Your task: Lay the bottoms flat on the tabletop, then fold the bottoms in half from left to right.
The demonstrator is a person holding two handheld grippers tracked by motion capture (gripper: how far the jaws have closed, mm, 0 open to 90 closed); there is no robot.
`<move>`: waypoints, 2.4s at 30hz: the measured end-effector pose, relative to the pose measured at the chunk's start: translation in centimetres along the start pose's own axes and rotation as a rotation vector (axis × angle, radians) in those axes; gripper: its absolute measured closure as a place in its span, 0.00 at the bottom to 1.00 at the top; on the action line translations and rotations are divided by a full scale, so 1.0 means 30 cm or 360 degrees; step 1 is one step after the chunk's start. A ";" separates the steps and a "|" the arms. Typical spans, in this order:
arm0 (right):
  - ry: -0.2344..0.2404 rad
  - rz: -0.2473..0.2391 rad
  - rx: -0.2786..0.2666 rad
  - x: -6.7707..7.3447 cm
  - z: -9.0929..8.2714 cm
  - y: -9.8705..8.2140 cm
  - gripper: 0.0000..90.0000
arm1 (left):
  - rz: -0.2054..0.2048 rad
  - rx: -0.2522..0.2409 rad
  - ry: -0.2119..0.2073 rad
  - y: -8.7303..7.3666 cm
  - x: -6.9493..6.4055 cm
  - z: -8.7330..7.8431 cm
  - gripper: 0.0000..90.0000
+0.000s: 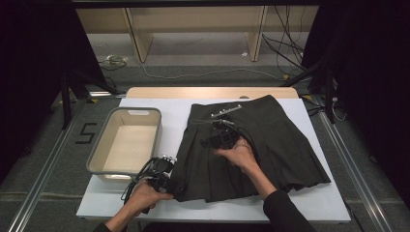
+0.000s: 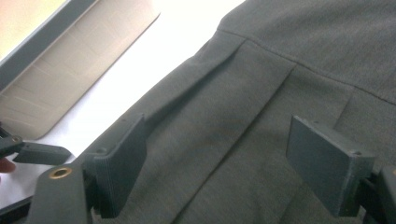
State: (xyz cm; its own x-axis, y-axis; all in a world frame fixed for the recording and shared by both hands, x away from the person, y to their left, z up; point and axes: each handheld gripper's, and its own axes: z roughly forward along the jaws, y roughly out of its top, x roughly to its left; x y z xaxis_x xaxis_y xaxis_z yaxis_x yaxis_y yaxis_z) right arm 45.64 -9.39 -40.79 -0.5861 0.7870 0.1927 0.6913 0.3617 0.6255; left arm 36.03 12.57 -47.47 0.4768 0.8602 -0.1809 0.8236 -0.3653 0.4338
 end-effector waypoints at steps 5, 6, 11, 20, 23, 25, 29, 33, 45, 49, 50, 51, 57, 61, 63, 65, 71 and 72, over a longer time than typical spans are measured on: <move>-0.0007 -0.0011 0.0005 0.004 0.001 0.004 0.24 | 0.0006 -0.0006 0.0005 -0.002 -0.005 0.002 0.15; -0.0007 -0.0007 0.0003 0.003 0.002 0.004 0.24 | 0.0023 -0.0011 -0.0034 -0.002 -0.010 -0.001 0.17; -0.0021 -0.0013 0.0011 0.002 0.004 0.011 0.24 | 0.0058 -0.0037 -0.0046 -0.002 -0.037 0.001 0.31; -0.0027 -0.0009 0.0001 0.004 0.017 0.020 0.26 | 0.0131 -0.0082 -0.0118 -0.005 -0.071 0.003 0.86; -0.0033 -0.0010 -0.0004 0.005 0.014 0.021 0.26 | 0.0120 -0.0095 -0.0142 -0.003 -0.070 -0.001 0.95; -0.0037 -0.0003 -0.0006 0.002 0.013 0.022 0.26 | 0.0116 -0.0123 -0.0171 -0.003 -0.073 -0.010 0.96; -0.0047 0.0002 -0.0003 -0.006 0.011 0.026 0.27 | 0.0113 -0.0201 -0.0222 0.002 -0.087 -0.046 0.96; -0.0056 0.0006 -0.0007 -0.005 0.008 0.032 0.27 | 0.0115 -0.0266 -0.0261 0.008 -0.103 -0.083 0.96; -0.0058 -0.0004 0.0018 0.029 0.043 0.076 0.27 | 0.0146 -0.0421 -0.0326 0.028 -0.151 -0.160 0.96; -0.0058 0.0006 0.0029 0.041 0.054 0.096 0.27 | 0.0156 -0.0449 -0.0335 0.037 -0.171 -0.166 0.96; -0.0054 0.0007 0.0035 0.042 0.057 0.102 0.27 | 0.0156 -0.0456 -0.0341 0.039 -0.177 -0.169 0.96; -0.0058 0.0011 0.0038 0.043 0.061 0.107 0.27 | 0.0170 -0.0457 -0.0345 0.042 -0.181 -0.173 0.96; -0.0078 0.0012 0.0068 0.049 0.083 0.133 0.27 | 0.0201 -0.0488 -0.0362 0.055 -0.214 -0.186 0.96; -0.0104 0.0024 0.0077 0.047 0.091 0.146 0.29 | 0.0226 -0.0510 -0.0376 0.063 -0.231 -0.200 0.96; -0.0121 0.0026 0.0097 0.043 0.096 0.151 0.29 | 0.0237 -0.0517 -0.0379 0.067 -0.240 -0.205 0.96; -0.0127 0.0037 0.0102 0.035 0.097 0.154 0.31 | 0.0243 -0.0523 -0.0380 0.069 -0.249 -0.207 0.96; -0.0147 0.0060 0.0124 0.013 0.102 0.162 0.35 | 0.0278 -0.0537 -0.0389 0.078 -0.279 -0.210 0.96; -0.0149 0.0064 0.0133 0.011 0.104 0.163 0.36 | 0.0283 -0.0539 -0.0391 0.078 -0.283 -0.211 0.96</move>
State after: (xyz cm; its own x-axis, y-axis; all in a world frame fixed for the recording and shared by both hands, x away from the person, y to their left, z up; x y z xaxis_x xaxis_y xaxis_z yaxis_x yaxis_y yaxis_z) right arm 50.15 -5.80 -40.02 -0.5179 0.8436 0.1422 0.7485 0.3663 0.5528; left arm 31.98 6.67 -39.32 0.6942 0.6696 -0.2641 0.5950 -0.3275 0.7339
